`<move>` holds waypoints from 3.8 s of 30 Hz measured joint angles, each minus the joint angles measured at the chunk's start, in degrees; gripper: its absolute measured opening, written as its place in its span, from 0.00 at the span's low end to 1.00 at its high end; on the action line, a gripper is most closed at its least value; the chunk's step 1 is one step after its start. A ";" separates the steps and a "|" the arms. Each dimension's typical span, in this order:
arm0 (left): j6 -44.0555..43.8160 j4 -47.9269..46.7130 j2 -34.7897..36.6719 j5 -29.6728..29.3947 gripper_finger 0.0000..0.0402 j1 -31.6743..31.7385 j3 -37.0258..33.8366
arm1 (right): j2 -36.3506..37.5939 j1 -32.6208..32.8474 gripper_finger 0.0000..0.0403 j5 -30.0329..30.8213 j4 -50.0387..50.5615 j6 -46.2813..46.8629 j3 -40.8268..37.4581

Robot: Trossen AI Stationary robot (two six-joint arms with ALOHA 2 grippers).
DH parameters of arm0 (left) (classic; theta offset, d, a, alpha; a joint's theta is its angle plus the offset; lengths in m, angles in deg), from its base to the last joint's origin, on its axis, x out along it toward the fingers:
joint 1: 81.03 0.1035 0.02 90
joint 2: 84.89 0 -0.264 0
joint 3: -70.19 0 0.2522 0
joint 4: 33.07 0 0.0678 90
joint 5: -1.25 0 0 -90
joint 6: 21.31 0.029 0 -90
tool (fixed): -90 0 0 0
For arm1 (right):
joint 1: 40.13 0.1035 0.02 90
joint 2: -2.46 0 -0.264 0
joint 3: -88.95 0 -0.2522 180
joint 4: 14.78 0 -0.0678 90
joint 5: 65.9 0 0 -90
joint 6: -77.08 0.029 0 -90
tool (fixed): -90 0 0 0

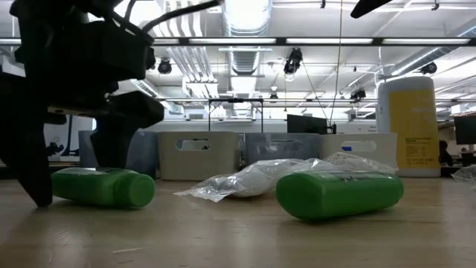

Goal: Pick & Place Travel size toiletries
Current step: Put the green shampoo into the white bin

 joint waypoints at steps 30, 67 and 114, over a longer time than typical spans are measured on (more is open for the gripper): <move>-23.08 4.56 -0.76 2.88 0.39 0.13 -0.11 | 0.13 -3.51 0.91 0.24 0.03 -11.04 -0.02; -89.90 13.05 -0.23 -17.87 0.38 0.79 3.85 | 1.49 -7.34 0.91 -6.61 -5.60 -47.99 -0.04; -79.43 6.84 7.70 -32.73 0.38 7.99 11.02 | 18.14 -7.60 0.91 -7.89 -6.05 -48.07 -5.16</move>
